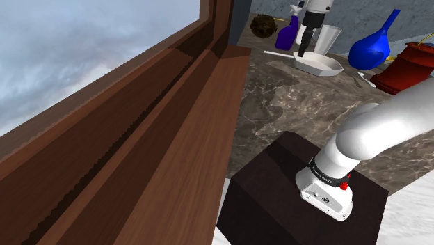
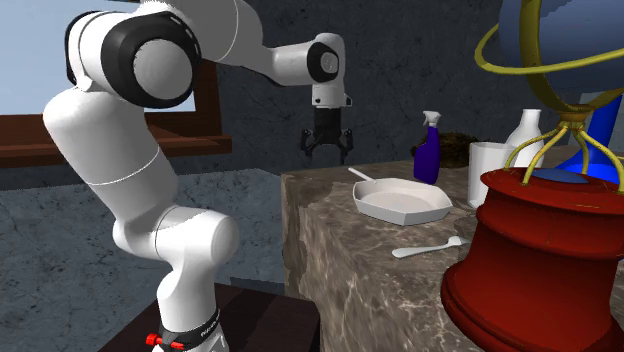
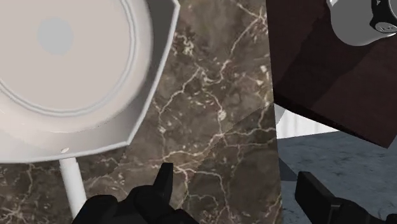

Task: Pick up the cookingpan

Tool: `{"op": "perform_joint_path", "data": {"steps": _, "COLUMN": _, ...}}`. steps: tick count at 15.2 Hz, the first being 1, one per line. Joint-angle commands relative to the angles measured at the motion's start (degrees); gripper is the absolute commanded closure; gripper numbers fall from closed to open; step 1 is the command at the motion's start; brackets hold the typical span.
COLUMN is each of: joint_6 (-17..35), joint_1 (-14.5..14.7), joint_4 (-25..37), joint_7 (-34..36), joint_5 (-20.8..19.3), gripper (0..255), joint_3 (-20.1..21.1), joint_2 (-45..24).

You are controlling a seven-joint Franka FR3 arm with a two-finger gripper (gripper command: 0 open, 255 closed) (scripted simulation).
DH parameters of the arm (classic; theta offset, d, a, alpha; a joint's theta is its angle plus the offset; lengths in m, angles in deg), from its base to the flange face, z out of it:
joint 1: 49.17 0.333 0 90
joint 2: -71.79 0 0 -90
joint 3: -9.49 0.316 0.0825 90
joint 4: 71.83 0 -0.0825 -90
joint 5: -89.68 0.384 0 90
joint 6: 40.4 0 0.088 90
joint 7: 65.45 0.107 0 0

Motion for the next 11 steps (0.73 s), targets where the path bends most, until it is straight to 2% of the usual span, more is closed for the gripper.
{"op": "perform_joint_path", "data": {"steps": 1, "joint_6": 1.8, "joint_1": 0.7, "joint_4": 2.8, "joint_7": -4.7, "joint_5": 0.9, "gripper": 0, "joint_3": -3.0, "joint_2": -4.2}}
{"op": "perform_joint_path", "data": {"steps": 6, "joint_6": 4.0, "joint_1": 2.1, "joint_4": 12.0, "joint_7": -17.2, "joint_5": 6.3, "gripper": 0, "joint_3": -10.1, "joint_2": -16.1}}
{"op": "perform_joint_path", "data": {"steps": 9, "joint_6": 4.2, "joint_1": 1.6, "joint_4": 18.8, "joint_7": -25.4, "joint_5": 11.9, "gripper": 0, "joint_3": -13.6, "joint_2": -24.7}}
{"op": "perform_joint_path", "data": {"steps": 11, "joint_6": 3.6, "joint_1": 0.2, "joint_4": 23.9, "joint_7": -30.9, "joint_5": 16.4, "gripper": 0, "joint_3": -15.1, "joint_2": -30.9}}
